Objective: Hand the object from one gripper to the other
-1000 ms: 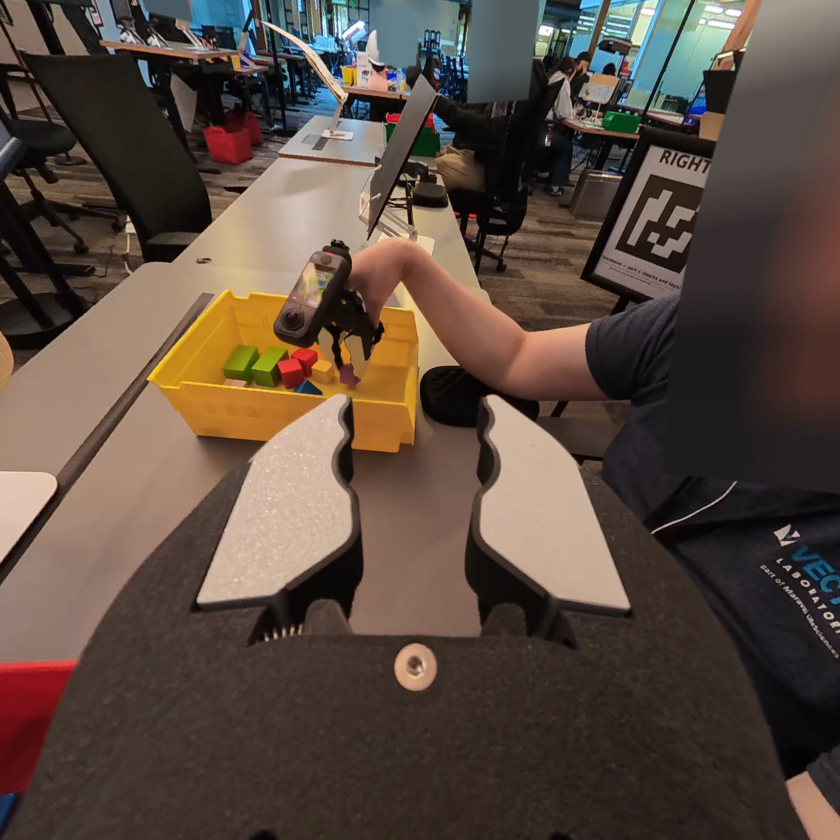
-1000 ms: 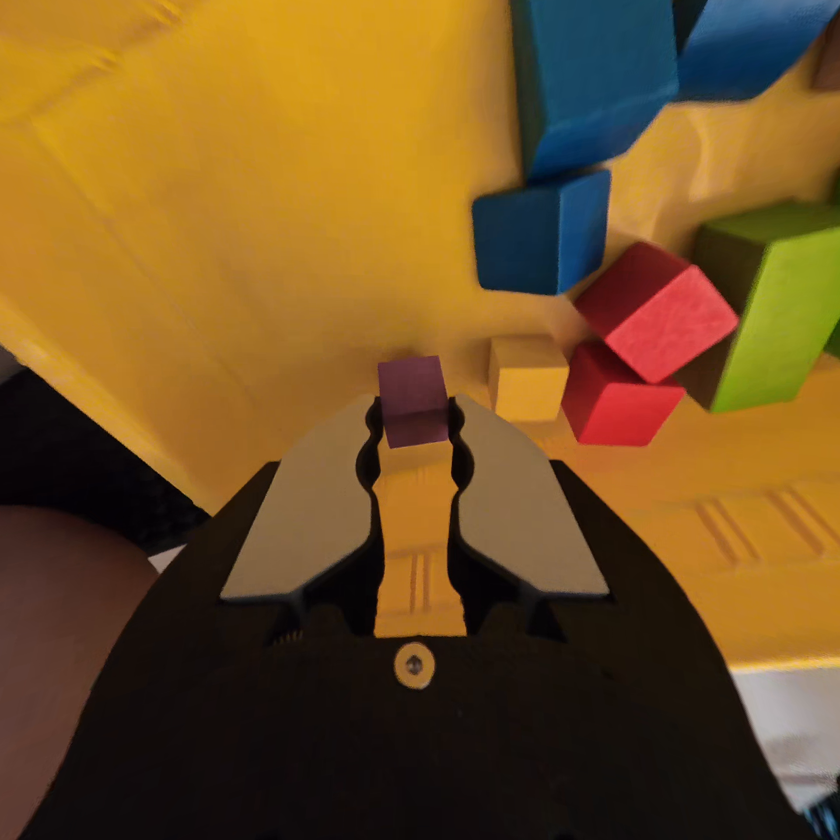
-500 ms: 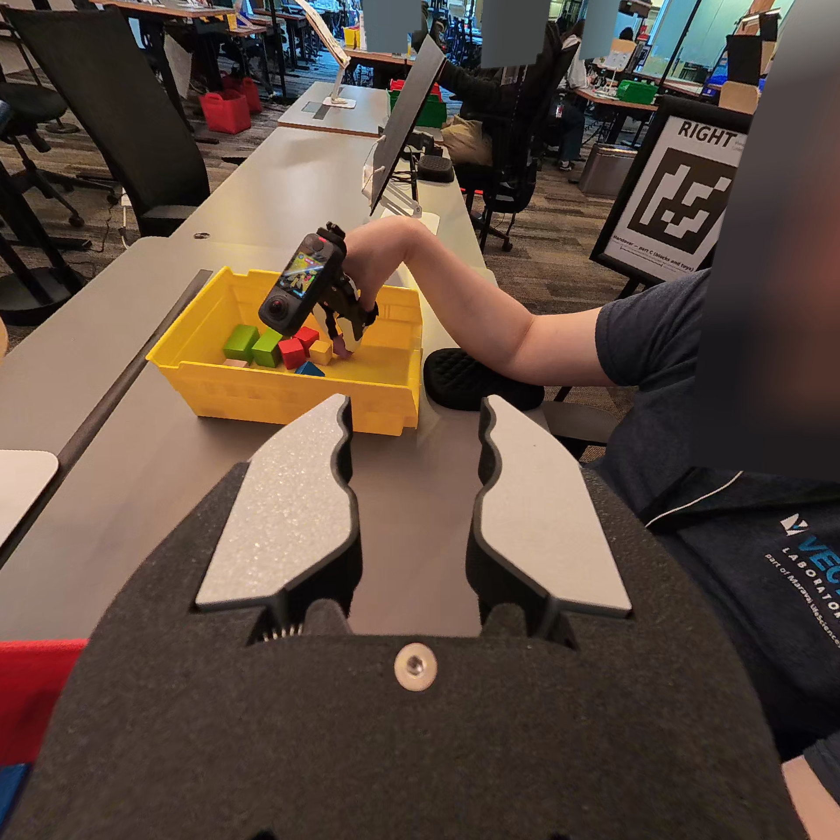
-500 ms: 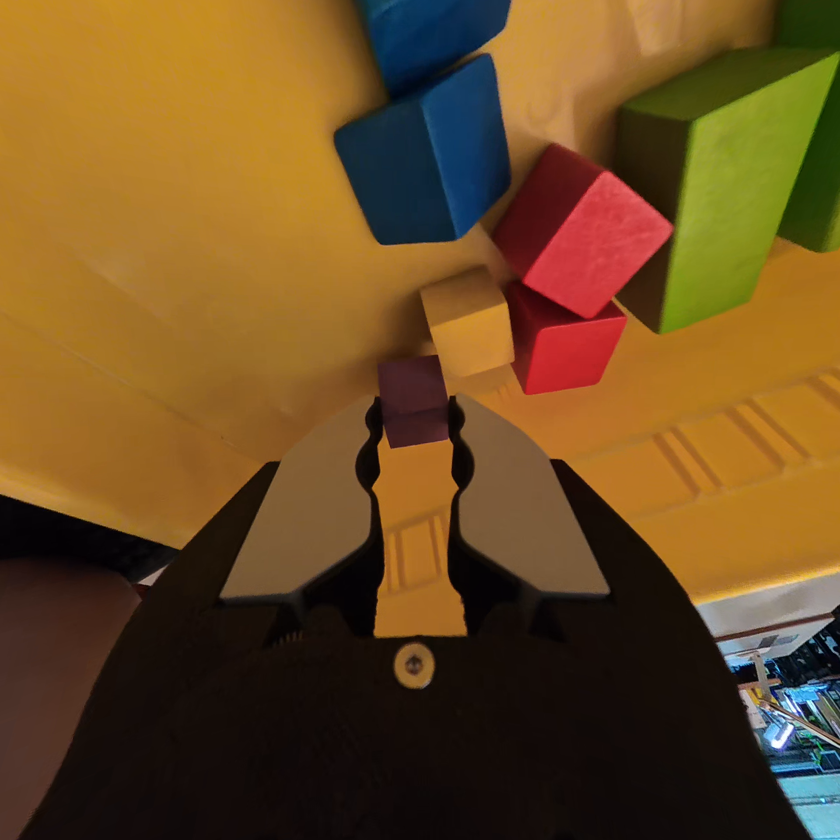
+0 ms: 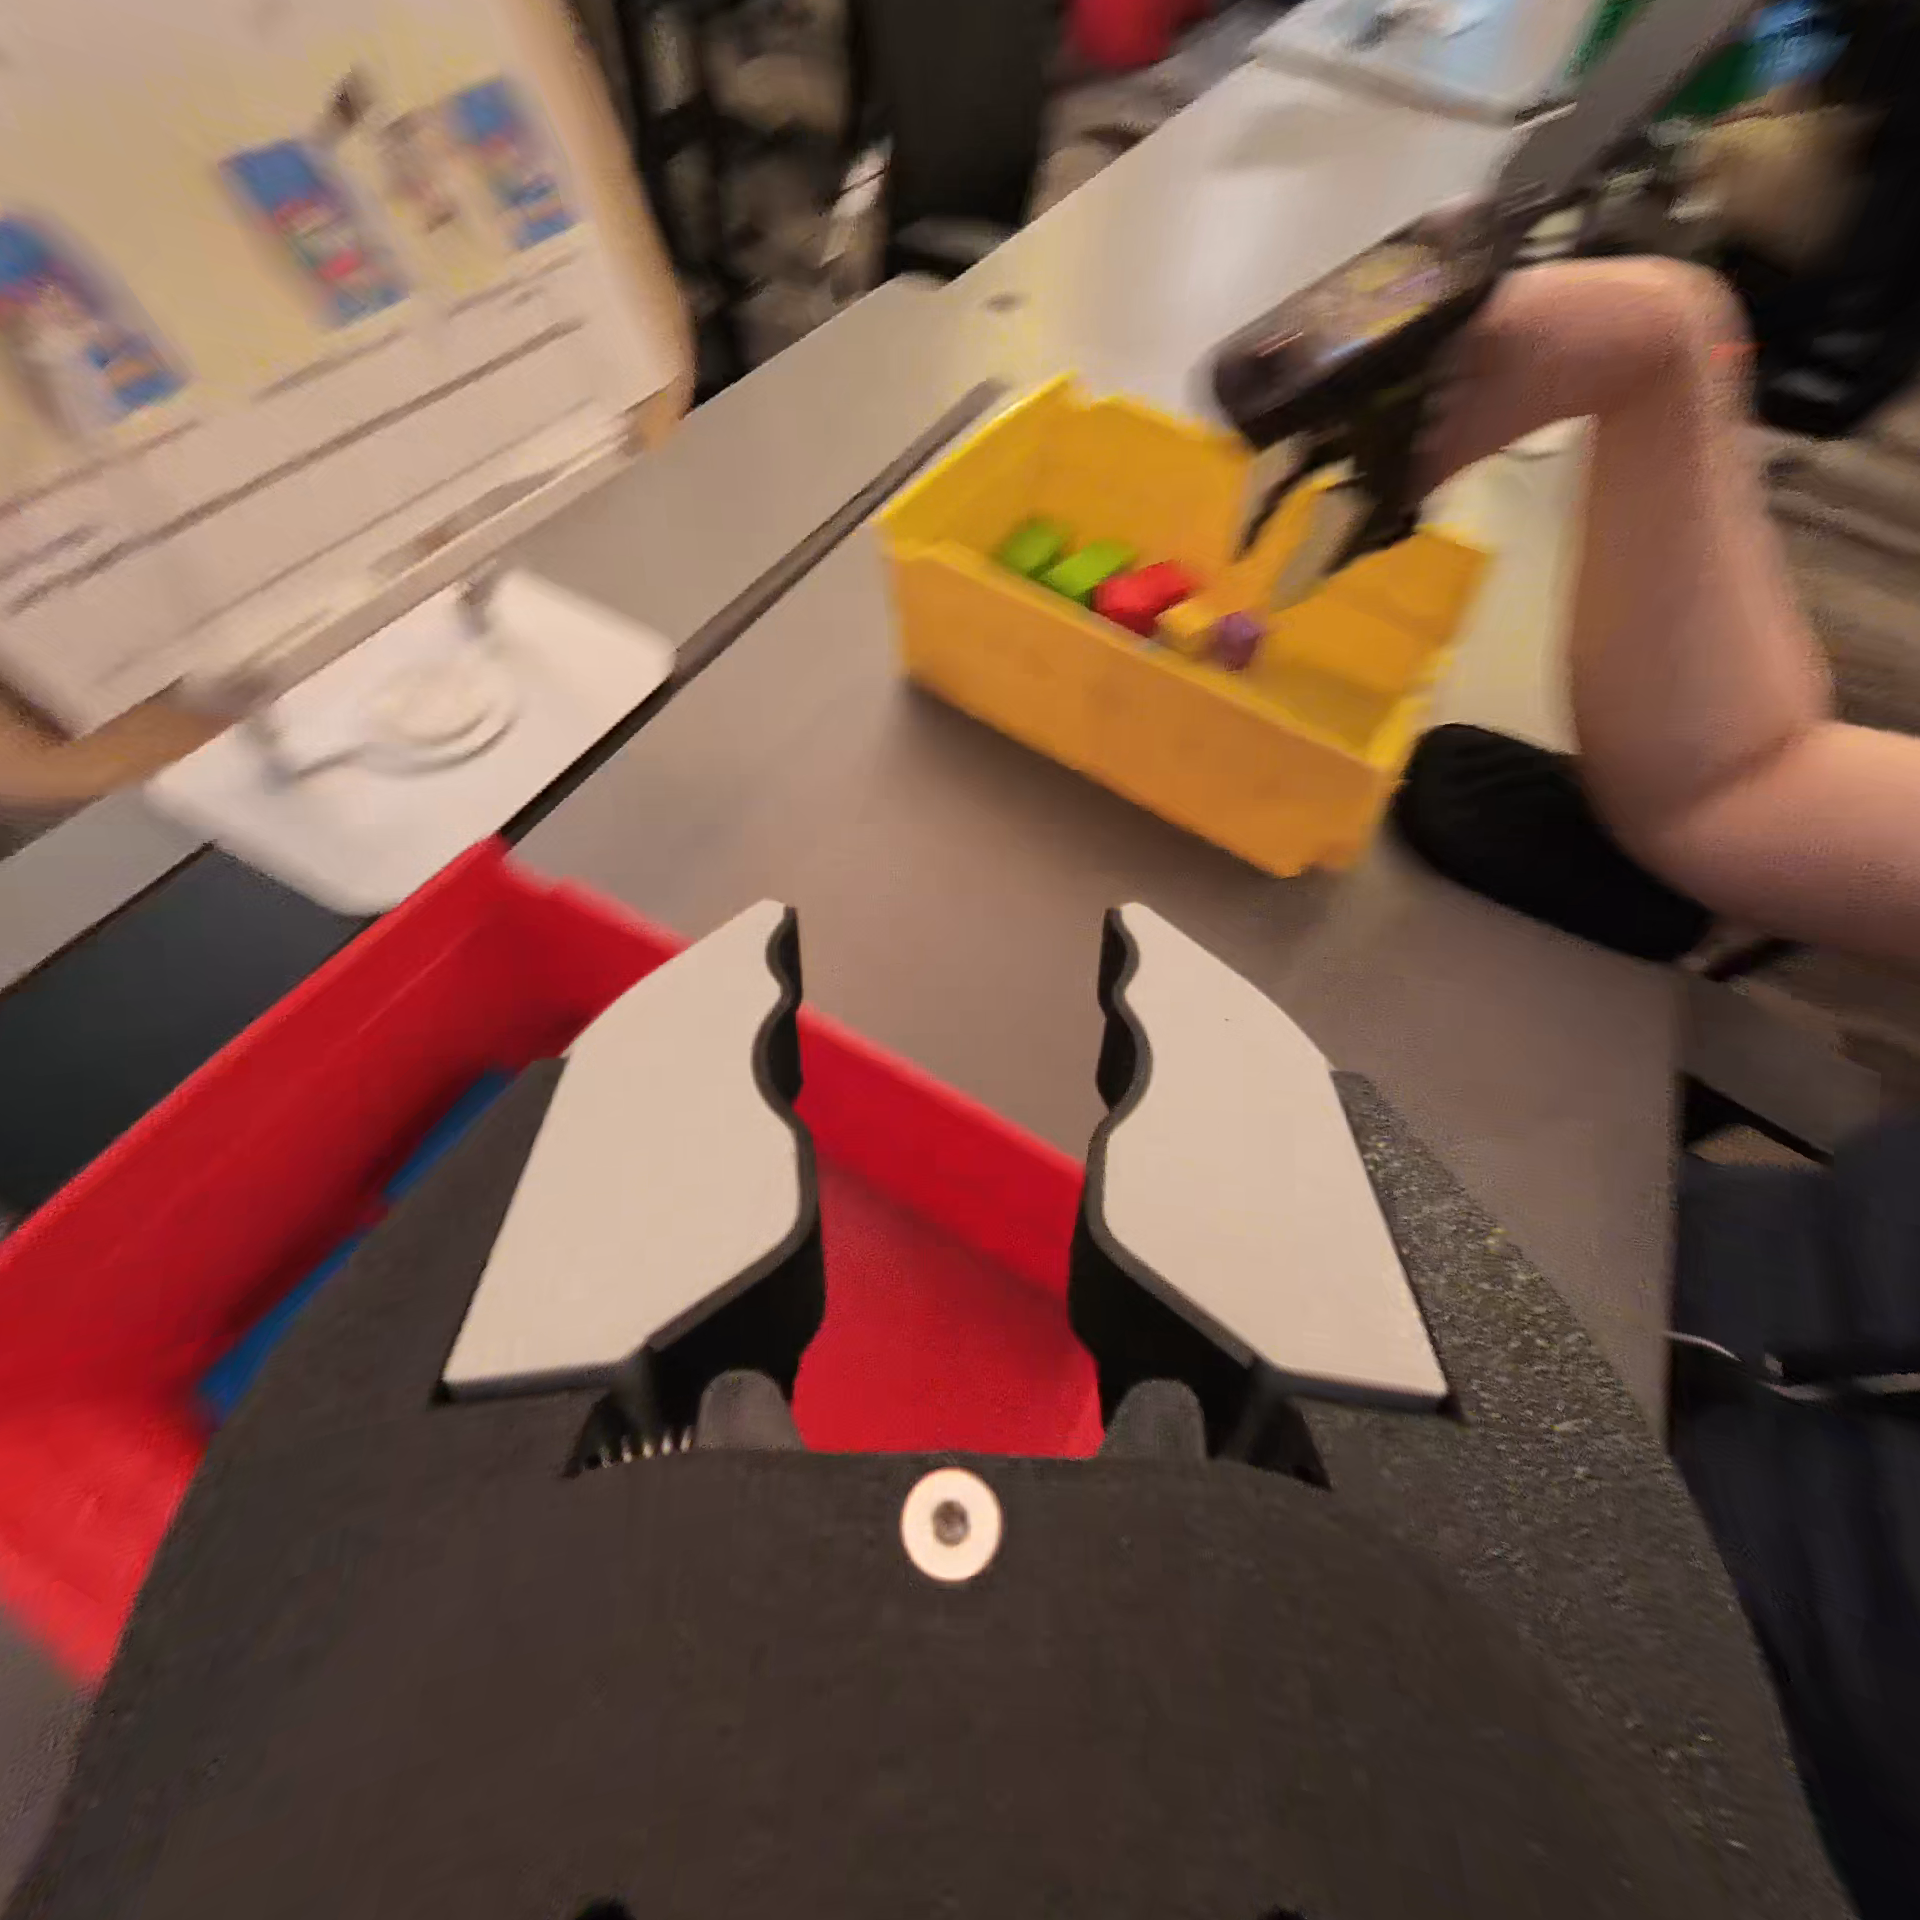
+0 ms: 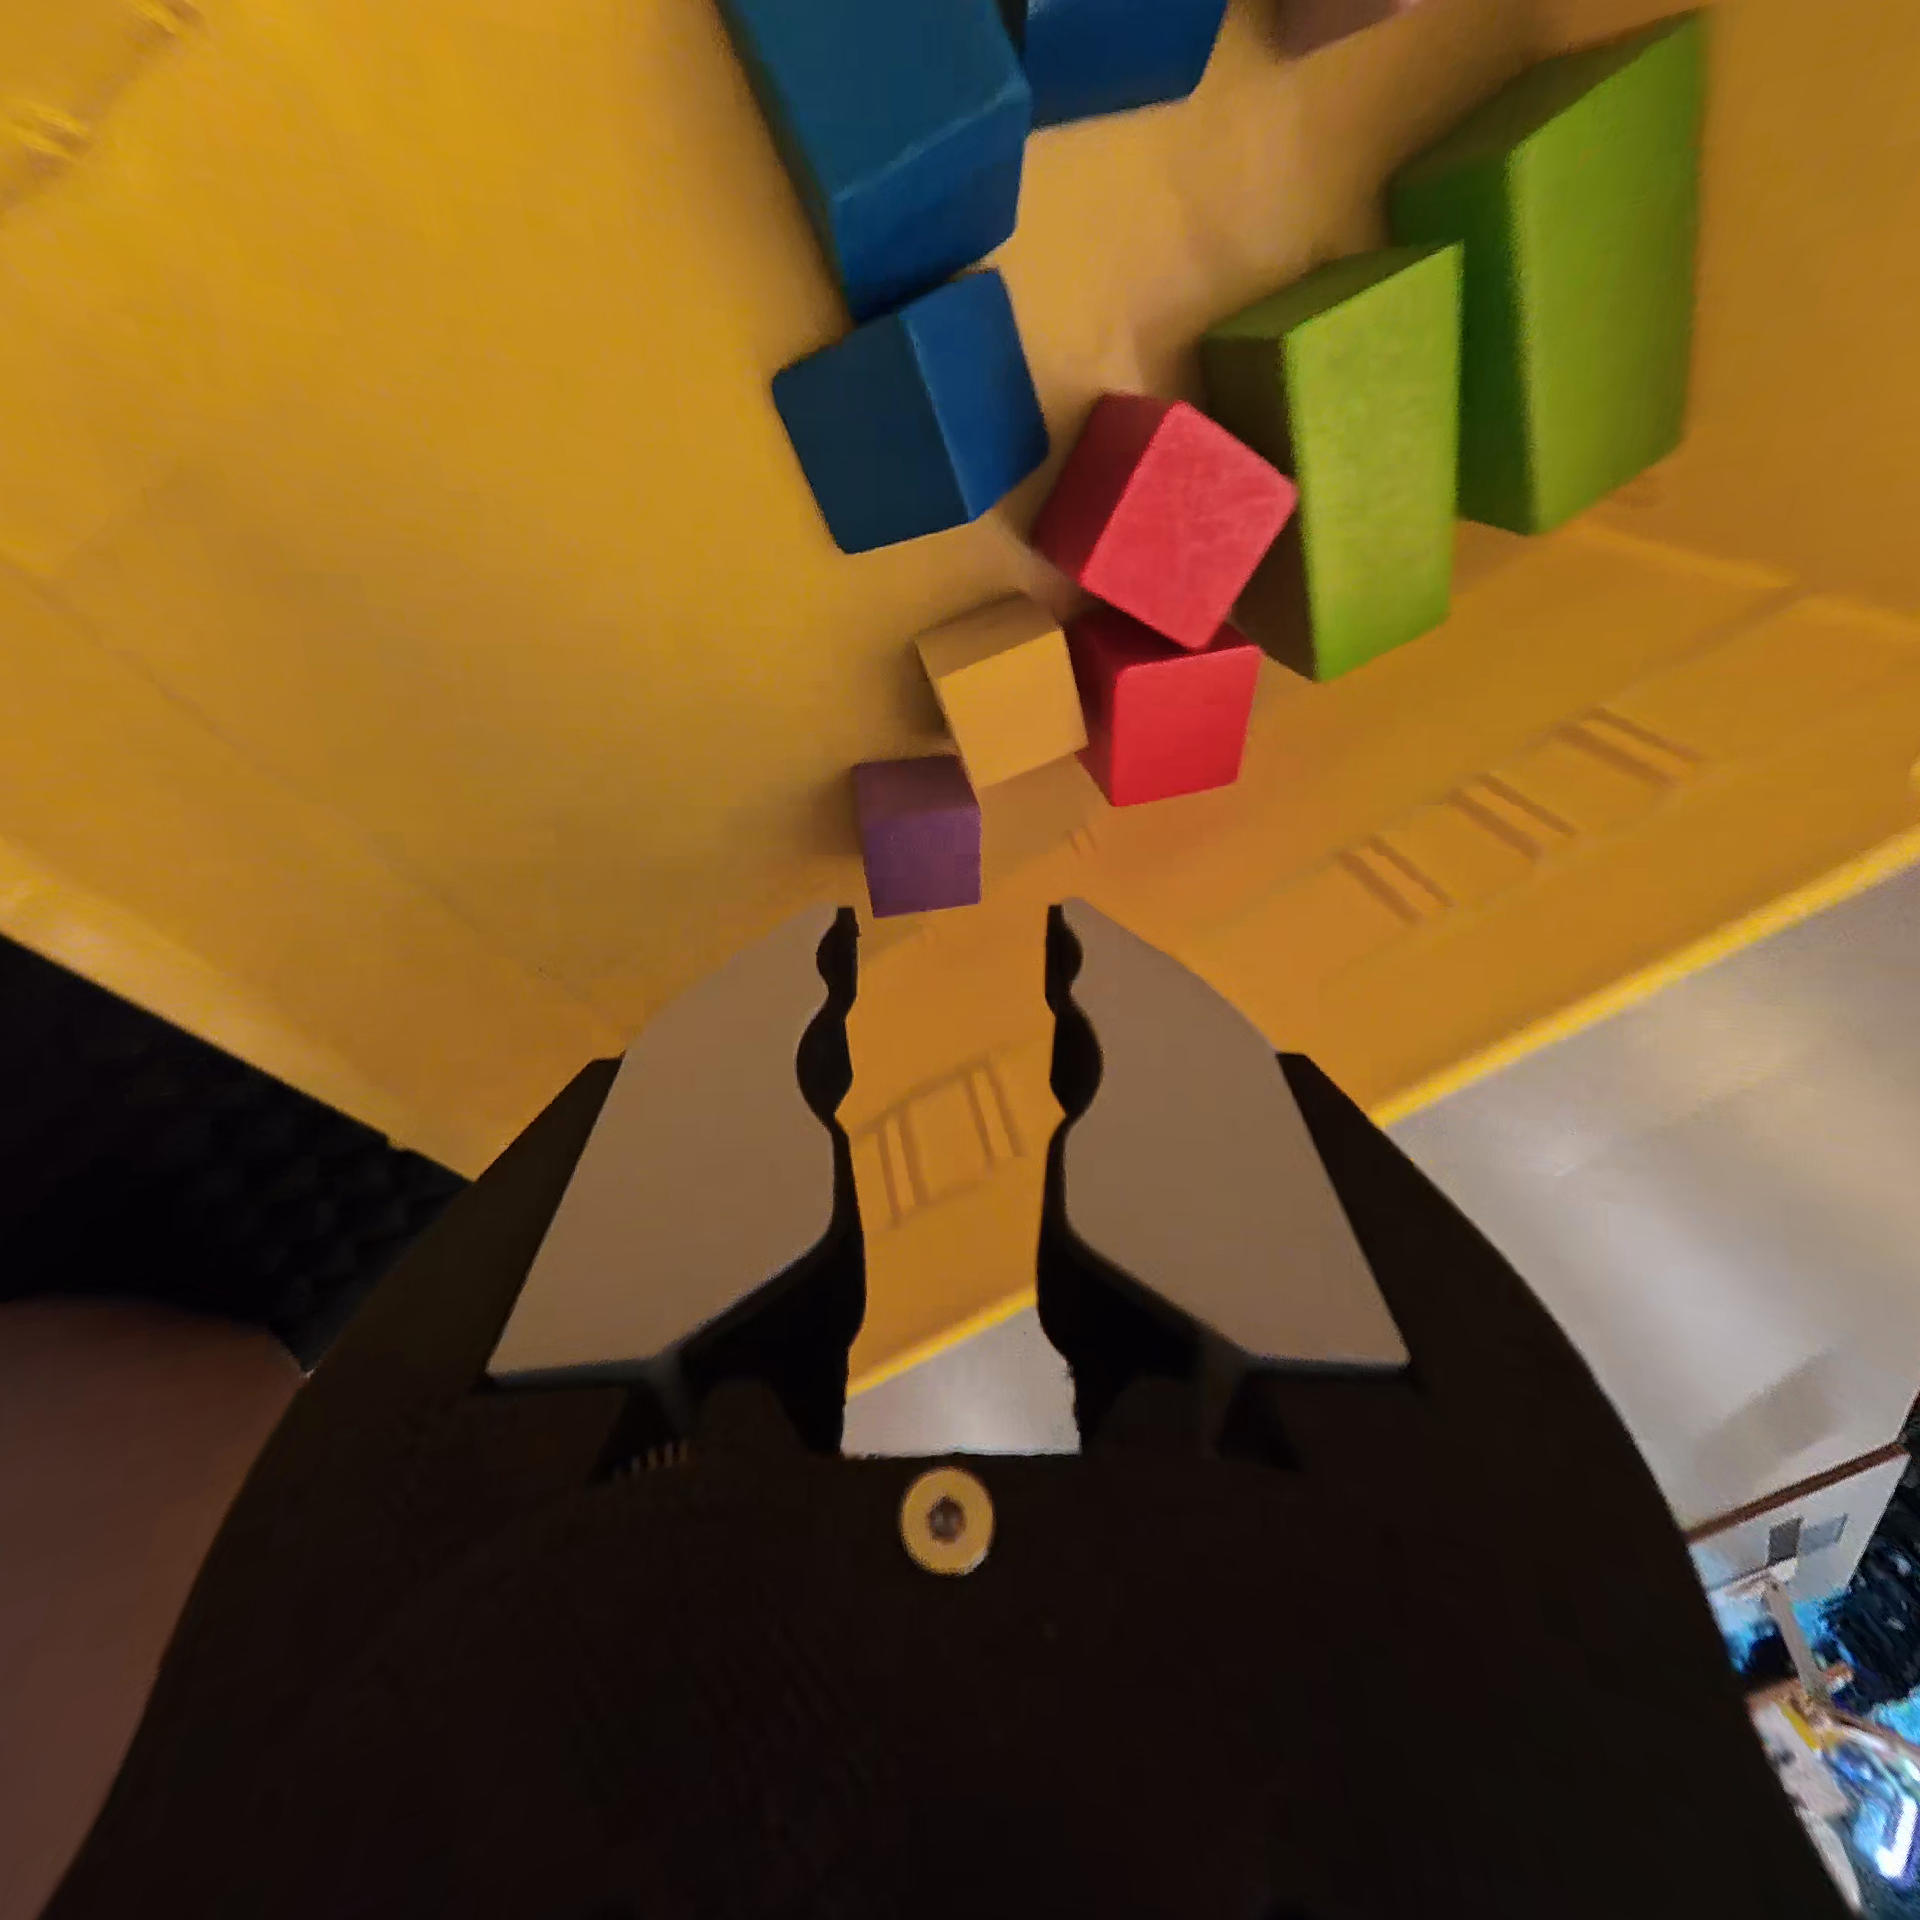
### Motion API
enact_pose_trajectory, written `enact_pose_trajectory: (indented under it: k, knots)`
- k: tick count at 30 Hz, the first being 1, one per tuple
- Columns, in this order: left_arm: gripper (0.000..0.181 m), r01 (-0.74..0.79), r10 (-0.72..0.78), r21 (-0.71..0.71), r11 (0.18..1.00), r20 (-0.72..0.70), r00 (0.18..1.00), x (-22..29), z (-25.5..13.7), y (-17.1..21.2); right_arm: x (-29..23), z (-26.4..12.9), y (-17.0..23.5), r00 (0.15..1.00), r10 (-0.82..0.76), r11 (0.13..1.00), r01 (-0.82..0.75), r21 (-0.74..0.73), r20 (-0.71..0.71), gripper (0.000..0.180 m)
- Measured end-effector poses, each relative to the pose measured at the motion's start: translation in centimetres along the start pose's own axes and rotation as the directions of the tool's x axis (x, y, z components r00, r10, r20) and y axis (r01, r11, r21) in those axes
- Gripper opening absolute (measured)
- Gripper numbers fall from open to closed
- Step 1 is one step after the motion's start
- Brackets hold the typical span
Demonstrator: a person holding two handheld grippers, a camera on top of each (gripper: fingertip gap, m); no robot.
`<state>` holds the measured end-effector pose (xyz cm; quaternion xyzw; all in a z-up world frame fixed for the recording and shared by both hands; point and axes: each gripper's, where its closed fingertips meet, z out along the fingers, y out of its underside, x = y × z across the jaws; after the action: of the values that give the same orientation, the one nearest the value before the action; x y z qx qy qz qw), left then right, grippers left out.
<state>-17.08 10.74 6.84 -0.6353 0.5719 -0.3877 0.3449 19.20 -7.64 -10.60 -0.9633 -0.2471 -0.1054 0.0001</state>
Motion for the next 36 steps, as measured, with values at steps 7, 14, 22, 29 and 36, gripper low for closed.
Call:
enact_pose_trajectory:
  k: [7, 14, 22, 29, 36]
  knots:
    - [0.045, 0.279, -0.227, -0.139, 0.950, 0.304, 0.925, -10.1, 2.2, 6.7, 0.9, -4.3, -1.6, 0.990, -0.011, 0.982, 0.037, 0.184, -0.142, 0.036]
    - [0.041, 0.444, -0.320, -0.256, 0.859, 0.409, 0.855, -14.4, 5.0, 13.2, 0.6, -3.7, -1.7, 0.988, -0.044, 0.987, 0.066, 0.148, -0.148, 0.036]
    - [0.039, 0.399, -0.202, -0.368, 0.840, 0.471, 0.859, -16.2, 4.3, 16.0, 0.3, -3.2, -1.7, 0.989, -0.066, 0.988, 0.083, 0.129, -0.130, 0.036]
    - [0.050, 0.241, 0.123, -0.585, 0.775, 0.513, 0.849, -17.1, 3.6, 17.6, -0.2, -2.8, -1.8, 0.989, -0.089, 0.988, 0.102, 0.116, -0.114, 0.036]
    - [0.059, 0.224, 0.178, -0.669, 0.709, 0.477, 0.861, -17.1, 4.5, 19.6, -0.5, -2.5, -1.8, 0.989, -0.107, 0.988, 0.118, 0.104, -0.103, 0.036]
